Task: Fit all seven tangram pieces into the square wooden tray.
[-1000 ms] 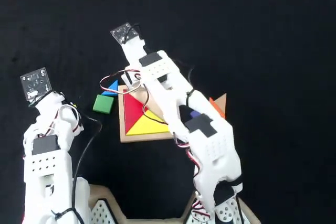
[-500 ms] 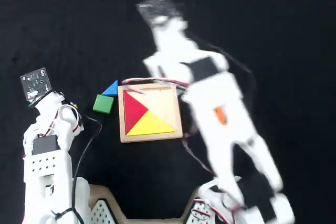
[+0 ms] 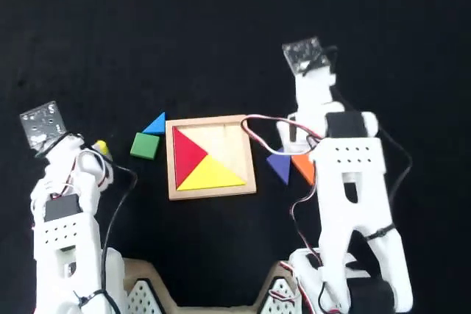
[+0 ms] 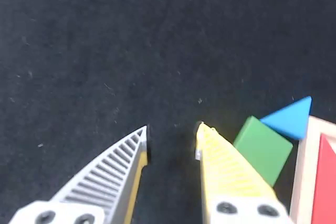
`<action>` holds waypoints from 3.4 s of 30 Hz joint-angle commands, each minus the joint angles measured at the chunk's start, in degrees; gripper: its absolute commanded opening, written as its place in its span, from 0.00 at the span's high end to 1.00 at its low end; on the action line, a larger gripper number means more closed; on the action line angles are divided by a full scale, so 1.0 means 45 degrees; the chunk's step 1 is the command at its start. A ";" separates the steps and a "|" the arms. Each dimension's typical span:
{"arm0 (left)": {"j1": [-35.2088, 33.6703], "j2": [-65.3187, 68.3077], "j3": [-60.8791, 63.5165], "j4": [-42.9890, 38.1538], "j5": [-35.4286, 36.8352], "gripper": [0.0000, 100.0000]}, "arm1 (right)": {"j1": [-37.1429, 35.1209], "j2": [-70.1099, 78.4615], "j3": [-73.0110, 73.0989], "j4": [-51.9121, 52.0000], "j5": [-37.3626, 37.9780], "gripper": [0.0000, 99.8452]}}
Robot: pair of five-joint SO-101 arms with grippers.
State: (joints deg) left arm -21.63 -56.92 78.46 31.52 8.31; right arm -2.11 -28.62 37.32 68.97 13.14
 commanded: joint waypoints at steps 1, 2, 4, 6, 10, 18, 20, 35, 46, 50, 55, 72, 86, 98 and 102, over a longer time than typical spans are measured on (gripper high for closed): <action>-0.0205 -0.0215 0.0088 -0.0469 0.0137 0.84 | 0.0254 -0.0381 0.0811 -0.0801 0.0957 0.78; -0.0186 -0.0215 0.0147 -0.0469 0.0117 0.84 | 0.0254 -0.0342 0.1143 -0.0899 0.1504 0.79; -0.0186 -0.0215 0.0147 -0.0469 0.0059 0.85 | 0.0293 0.0049 0.1553 -0.1192 0.1973 0.82; -0.0186 -0.0215 0.0147 -0.0469 0.0059 0.85 | 0.0313 0.0654 0.1612 -0.1641 0.1797 0.82; 0.0107 -0.0215 0.0166 -0.0449 0.0039 0.85 | 0.0313 0.1846 0.1377 -0.2227 0.1485 0.81; 0.0127 -0.0215 0.0166 -0.0430 0.0039 0.85 | 0.1621 0.3507 0.1358 -0.2325 0.2969 0.81; 0.0147 -0.0215 0.0166 -0.0449 0.0039 0.85 | 0.1641 0.3780 0.1397 -0.2325 0.3282 0.81; 0.0166 -0.0215 0.0186 -0.0645 0.0020 0.85 | 0.0547 0.3409 0.1748 -0.2774 0.4181 0.81; 0.0147 -0.0215 0.0537 -0.1172 0.0020 0.85 | 0.0098 0.3468 0.2335 -0.3302 0.6818 0.81; 0.0147 -0.0215 0.0537 -0.1172 0.0020 0.85 | 0.0117 0.3663 0.2393 -0.3341 0.6877 0.81; 0.0147 -0.0215 0.0557 -0.1153 0.0020 0.85 | 0.0215 0.3429 0.2354 -0.3595 0.6877 0.81; 0.0147 -0.0215 0.0557 -0.1172 0.0020 0.85 | 0.0234 0.2393 0.2393 -0.3145 0.9631 0.80; 0.0147 -0.0215 0.0576 -0.1114 0.0020 0.85 | 0.0918 0.3937 0.1924 -0.3595 0.9573 0.74; 0.0147 -0.0215 0.0576 -0.1172 0.0020 0.85 | 0.0879 0.4952 0.1553 -0.4259 0.9631 0.82; 0.0147 -0.0215 0.0576 -0.1172 0.0020 0.85 | 0.0938 0.5245 0.1768 -0.4786 0.9631 0.86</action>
State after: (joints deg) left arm -21.63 -56.92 81.27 27.30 8.31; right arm 1.23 -5.32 45.93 49.10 55.78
